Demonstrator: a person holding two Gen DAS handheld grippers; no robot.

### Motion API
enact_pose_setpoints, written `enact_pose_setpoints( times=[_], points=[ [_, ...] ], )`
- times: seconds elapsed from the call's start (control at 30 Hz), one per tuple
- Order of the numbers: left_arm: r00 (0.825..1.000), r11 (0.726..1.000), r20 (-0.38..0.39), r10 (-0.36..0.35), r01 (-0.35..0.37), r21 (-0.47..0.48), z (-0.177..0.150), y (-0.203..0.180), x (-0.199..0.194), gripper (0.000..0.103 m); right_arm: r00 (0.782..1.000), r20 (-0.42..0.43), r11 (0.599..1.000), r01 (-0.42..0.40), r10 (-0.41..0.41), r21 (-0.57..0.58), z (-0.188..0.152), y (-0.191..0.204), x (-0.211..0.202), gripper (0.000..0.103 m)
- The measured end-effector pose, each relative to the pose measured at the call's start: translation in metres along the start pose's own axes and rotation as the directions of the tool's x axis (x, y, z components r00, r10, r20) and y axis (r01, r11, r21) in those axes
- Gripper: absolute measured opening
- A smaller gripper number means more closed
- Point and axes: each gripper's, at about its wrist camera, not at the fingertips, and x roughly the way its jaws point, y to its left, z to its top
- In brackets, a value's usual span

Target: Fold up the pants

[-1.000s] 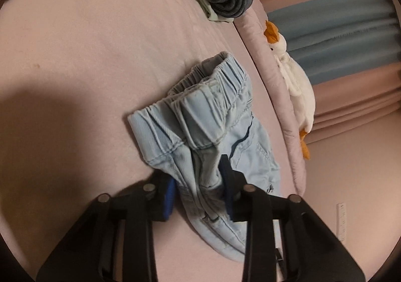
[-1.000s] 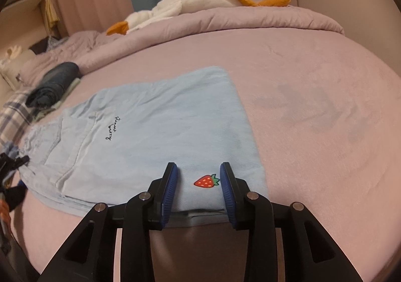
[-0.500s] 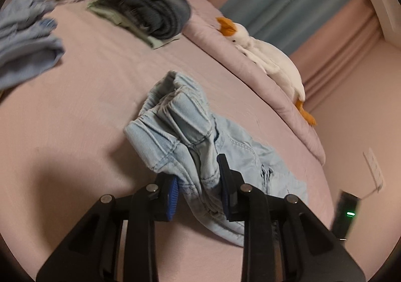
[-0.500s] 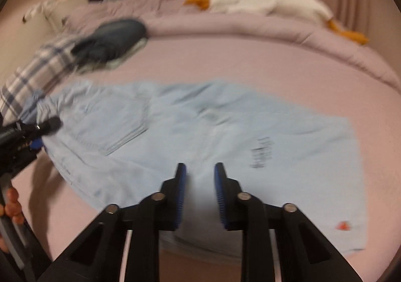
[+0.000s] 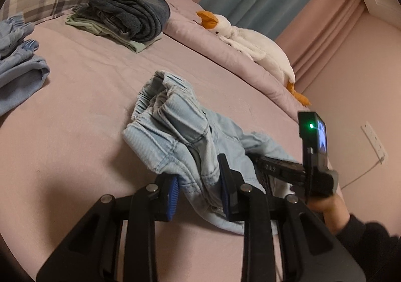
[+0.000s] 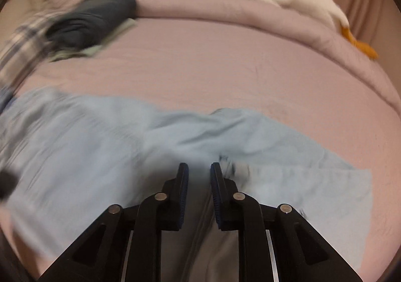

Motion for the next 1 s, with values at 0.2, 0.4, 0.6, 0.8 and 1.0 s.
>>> enact_pose_setpoints(
  times=[0.2,0.4,0.6,0.8,1.0],
  points=[
    [1.000,0.999,0.000,-0.003,0.003,0.032,0.003,-0.002,0.000,0.028,0.997,-0.077,0.998,0.015,-0.020,-0.068,0.002,0.013,0.002,0.018],
    [1.000,1.000,-0.016,-0.002,0.002,0.021,0.002,0.002,0.003,0.028,1.000,-0.012,0.988,0.006,-0.008,-0.155,-0.046,0.040,-0.047,0.018],
    [0.999,1.000,-0.030,0.013,-0.012,0.026,0.001,0.002,0.006,0.028,0.996,0.031,0.958,0.088,-0.083,-0.271,-0.094,0.077,-0.052,0.018],
    [0.999,0.999,-0.046,0.021,-0.020,0.032,-0.001,0.000,0.008,0.028,0.998,0.018,0.975,0.064,-0.062,-0.211,-0.097,0.079,-0.076,0.018],
    [0.998,0.998,-0.041,0.049,-0.048,0.038,0.001,0.000,0.006,0.028,0.999,0.036,0.972,0.038,-0.031,-0.232,-0.114,0.080,-0.064,0.018]
  ],
)
